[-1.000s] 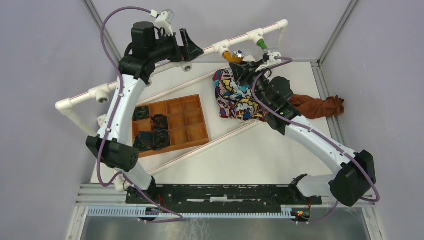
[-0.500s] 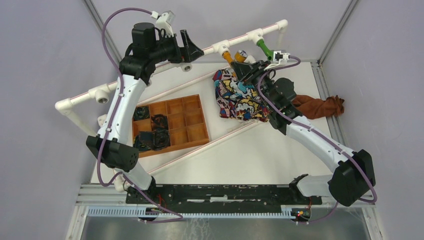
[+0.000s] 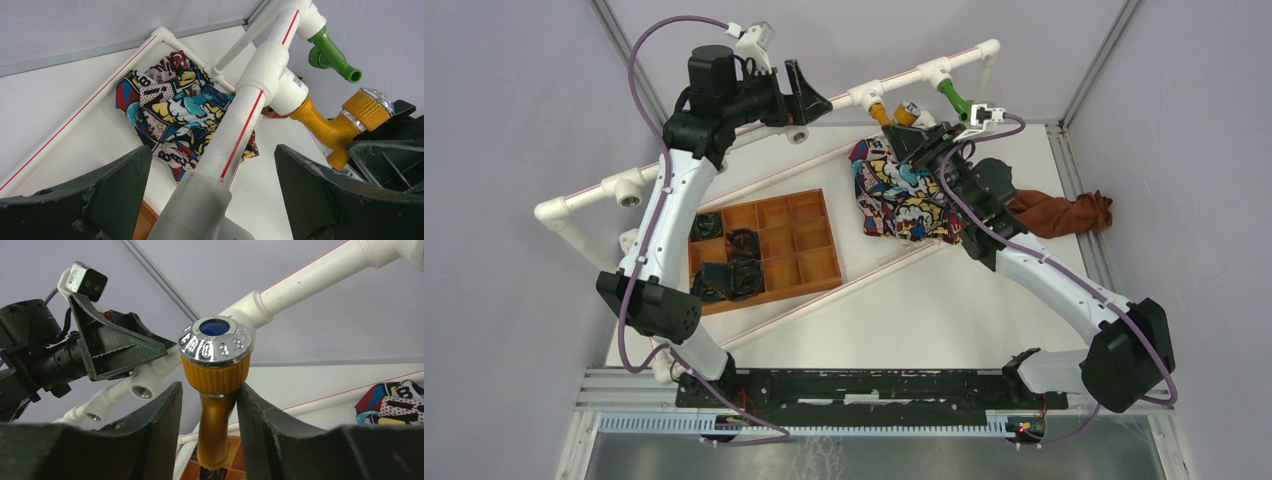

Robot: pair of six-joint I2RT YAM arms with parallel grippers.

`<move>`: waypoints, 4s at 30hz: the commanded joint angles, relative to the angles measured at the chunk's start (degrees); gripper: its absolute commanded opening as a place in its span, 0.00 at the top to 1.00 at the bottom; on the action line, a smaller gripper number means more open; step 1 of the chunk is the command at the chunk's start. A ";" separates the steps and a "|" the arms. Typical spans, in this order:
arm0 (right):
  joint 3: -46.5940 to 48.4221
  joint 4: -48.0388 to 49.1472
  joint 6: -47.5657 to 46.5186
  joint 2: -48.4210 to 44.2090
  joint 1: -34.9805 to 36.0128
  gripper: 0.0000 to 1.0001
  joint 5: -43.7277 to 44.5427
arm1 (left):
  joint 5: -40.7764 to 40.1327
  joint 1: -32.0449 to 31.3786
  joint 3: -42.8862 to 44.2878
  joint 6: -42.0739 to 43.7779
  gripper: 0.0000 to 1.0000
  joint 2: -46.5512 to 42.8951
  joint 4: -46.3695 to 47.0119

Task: Install the water faucets
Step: Screw the water faucet onto the adaptor.

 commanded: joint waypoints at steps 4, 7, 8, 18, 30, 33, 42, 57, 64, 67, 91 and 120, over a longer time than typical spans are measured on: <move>0.48 1.91 1.21 -0.65 0.94 0.35 -4.42 | 1.15 0.07 0.04 0.09 0.00 -2.26 1.60; 0.75 1.03 0.22 -1.03 0.99 0.27 -3.73 | 1.24 0.06 0.13 0.02 0.00 -2.26 1.64; 0.79 0.70 -0.26 -1.23 0.88 0.24 -3.34 | 1.24 0.04 0.18 0.02 0.00 -2.22 1.60; 1.95 -3.06 -5.03 -4.08 -1.06 0.13 -0.24 | 1.46 0.04 0.92 -0.14 0.00 -1.93 1.66; 6.28 -6.95 -10.43 -4.35 -4.05 0.20 2.63 | 1.59 0.04 -0.23 -0.12 0.00 -2.87 2.12; 5.99 -6.29 -9.97 -4.21 -4.57 0.34 2.68 | 1.45 -0.05 -0.61 0.01 0.00 -3.04 2.14; 5.55 -5.68 -9.08 -3.80 -4.98 0.47 2.18 | 1.30 0.04 -1.00 0.29 0.00 -3.02 1.95; 4.61 -5.89 -8.94 -3.78 -5.55 0.50 3.35 | 1.47 0.02 -0.50 0.86 0.00 -2.99 1.18; 3.24 -6.83 -10.65 -3.90 -5.75 0.50 4.89 | 2.29 -0.01 -0.77 0.98 0.00 -3.14 1.24; 3.30 -7.09 -11.88 -4.18 -5.86 0.50 5.25 | 2.36 0.06 -0.82 0.99 0.00 -3.16 1.17; -4.40 -5.28 -13.87 -4.02 -5.94 0.55 -6.69 | 2.47 -0.04 -1.95 0.33 0.00 -2.28 1.97; -9.87 -9.91 -49.90 -17.89 0.03 0.27 -11.26 | 2.36 -0.07 -3.43 0.16 0.00 -3.14 3.68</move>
